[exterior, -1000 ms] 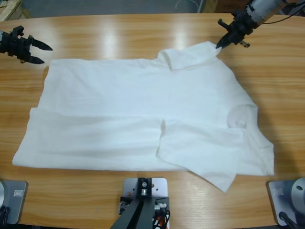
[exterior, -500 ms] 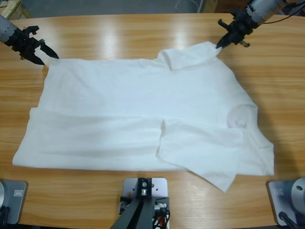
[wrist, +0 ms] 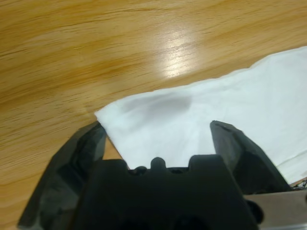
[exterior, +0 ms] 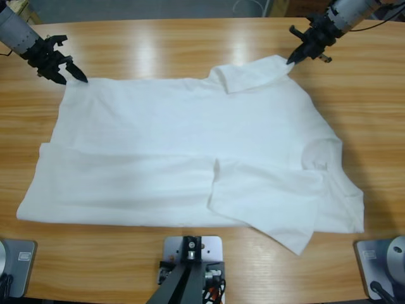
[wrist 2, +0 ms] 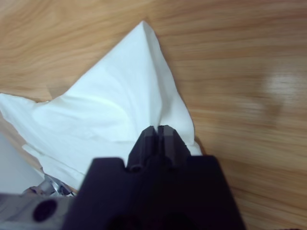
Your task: Fold clothes
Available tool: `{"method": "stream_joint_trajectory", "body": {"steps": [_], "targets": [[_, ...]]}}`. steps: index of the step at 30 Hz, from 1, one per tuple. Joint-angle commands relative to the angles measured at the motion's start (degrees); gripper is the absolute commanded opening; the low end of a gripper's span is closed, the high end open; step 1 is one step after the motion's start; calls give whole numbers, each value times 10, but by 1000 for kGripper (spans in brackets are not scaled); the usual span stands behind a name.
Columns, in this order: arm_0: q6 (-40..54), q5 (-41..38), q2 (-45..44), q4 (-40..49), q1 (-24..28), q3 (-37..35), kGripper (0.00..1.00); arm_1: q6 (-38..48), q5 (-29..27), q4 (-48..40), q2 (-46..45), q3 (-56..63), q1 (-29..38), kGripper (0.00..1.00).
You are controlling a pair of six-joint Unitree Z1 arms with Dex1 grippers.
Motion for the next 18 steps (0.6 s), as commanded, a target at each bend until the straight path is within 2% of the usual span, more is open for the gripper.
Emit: {"method": "stream_joint_trajectory", "body": {"steps": [1, 2, 4, 5, 6, 10, 11, 12, 13, 17, 18], "targets": [[-9, -55, 41, 2, -3, 8, 765, -7, -2, 4, 17, -2, -5, 0], [-7, -55, 40, 3, -3, 8, 732, -7, -2, 4, 17, -2, -5, 0], [-5, -50, 41, 4, -3, 11, 479, -7, -2, 4, 16, -2, -5, 0], [-5, -48, 42, 4, -3, 13, 394, -7, -2, 4, 15, -2, -5, 0], [-5, -46, 42, 4, -3, 14, 366, -7, -2, 4, 14, -2, -5, 0], [-3, -42, 41, 7, -1, 15, 357, -9, -1, 4, 16, 1, -5, 0], [-1, -45, 41, 7, 1, 17, 314, -9, -1, 4, 16, 2, -5, 0], [1, -48, 41, 7, 3, 19, 191, -9, 0, 4, 16, 3, -5, 0], [2, -48, 42, 7, 3, 21, 121, -9, 0, 4, 16, 3, -5, 0], [3, -34, 42, 7, 5, 28, 102, -9, 0, 4, 14, 2, -5, 0], [2, -27, 42, 7, 5, 32, 21, -10, 1, 4, 14, 2, -5, 0]]}}
